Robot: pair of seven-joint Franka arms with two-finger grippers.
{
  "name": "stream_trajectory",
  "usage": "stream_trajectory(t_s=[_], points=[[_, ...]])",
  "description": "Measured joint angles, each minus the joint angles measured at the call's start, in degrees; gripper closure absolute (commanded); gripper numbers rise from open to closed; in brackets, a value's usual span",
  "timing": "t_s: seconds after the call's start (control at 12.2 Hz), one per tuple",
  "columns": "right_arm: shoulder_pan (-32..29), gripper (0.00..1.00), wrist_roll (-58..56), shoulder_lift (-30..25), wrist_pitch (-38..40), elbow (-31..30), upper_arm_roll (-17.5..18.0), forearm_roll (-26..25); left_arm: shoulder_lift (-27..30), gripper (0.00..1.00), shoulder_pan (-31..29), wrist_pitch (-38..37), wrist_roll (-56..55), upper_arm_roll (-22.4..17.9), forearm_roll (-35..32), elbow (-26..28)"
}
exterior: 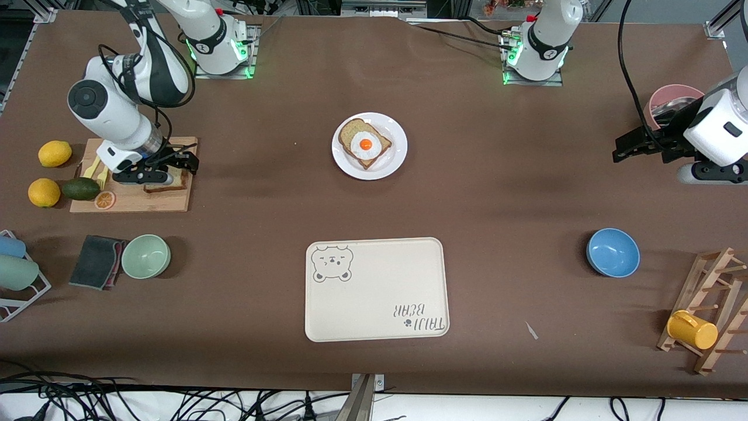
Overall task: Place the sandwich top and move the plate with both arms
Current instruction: 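Lower the right gripper onto the edge of the bread slice, then grasp the bread slice with the right gripper and lift it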
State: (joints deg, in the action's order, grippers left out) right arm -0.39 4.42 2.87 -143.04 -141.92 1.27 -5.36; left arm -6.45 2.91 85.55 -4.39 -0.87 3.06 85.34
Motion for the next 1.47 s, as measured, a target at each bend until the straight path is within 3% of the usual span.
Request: stream_trajectory(t_s=[0.41, 0.9, 1.47], points=[[-0.12, 0.34, 0.37, 6.26, -5.65, -0.05, -0.61, -3.30, -0.13, 0.00, -0.01, -0.13, -1.46, -0.02, 0.00, 0.00], [-0.15, 0.36, 0.37, 6.82, -6.00, 0.13, -2.33, -7.59, -0.39, 0.00, 0.07, -6.77, -1.75, 0.38, -6.88, -0.06], [-0.16, 0.40, 0.47, 8.66, -5.95, 0.01, -2.71, -7.69, -0.66, 0.00, 0.20, -1.10, -1.75, 1.00, -5.13, -0.19]])
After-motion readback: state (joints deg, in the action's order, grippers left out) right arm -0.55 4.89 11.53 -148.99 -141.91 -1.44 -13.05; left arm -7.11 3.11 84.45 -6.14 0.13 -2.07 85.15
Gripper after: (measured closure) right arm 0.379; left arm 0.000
